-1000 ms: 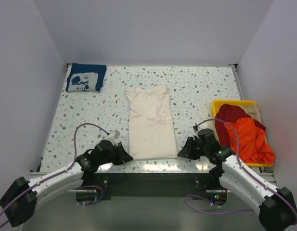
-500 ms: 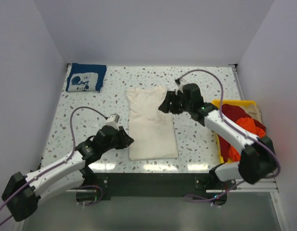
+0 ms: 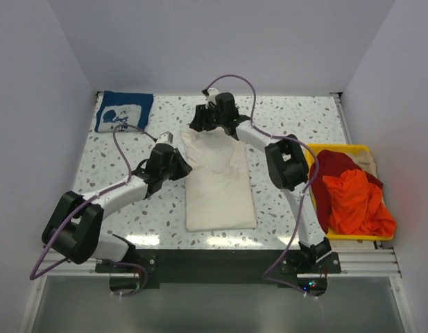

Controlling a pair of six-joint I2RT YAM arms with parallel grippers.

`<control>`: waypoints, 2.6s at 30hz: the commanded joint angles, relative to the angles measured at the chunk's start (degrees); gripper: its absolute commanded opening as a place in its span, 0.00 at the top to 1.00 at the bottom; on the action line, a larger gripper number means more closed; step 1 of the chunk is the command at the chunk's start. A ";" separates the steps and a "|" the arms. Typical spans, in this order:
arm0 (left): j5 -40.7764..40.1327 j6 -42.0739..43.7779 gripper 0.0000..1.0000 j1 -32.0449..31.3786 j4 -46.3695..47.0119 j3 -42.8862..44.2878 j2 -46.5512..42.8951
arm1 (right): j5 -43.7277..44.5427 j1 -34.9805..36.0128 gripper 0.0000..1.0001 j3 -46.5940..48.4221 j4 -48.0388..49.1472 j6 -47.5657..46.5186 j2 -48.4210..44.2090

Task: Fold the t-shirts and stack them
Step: Fold the tshirt

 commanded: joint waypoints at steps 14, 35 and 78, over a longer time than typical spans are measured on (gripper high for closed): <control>2.42 3.87 0.78 3.23 4.95 4.64 8.61 | 3.81 4.69 0.46 19.50 -2.20 -6.48 13.75; 0.84 4.22 1.00 3.23 2.14 5.88 14.77 | 13.21 4.78 0.83 15.80 -2.64 -11.32 7.08; 10.14 3.18 0.50 3.58 -1.73 -1.65 -9.29 | 19.38 1.97 0.48 -26.17 -26.09 8.70 -37.55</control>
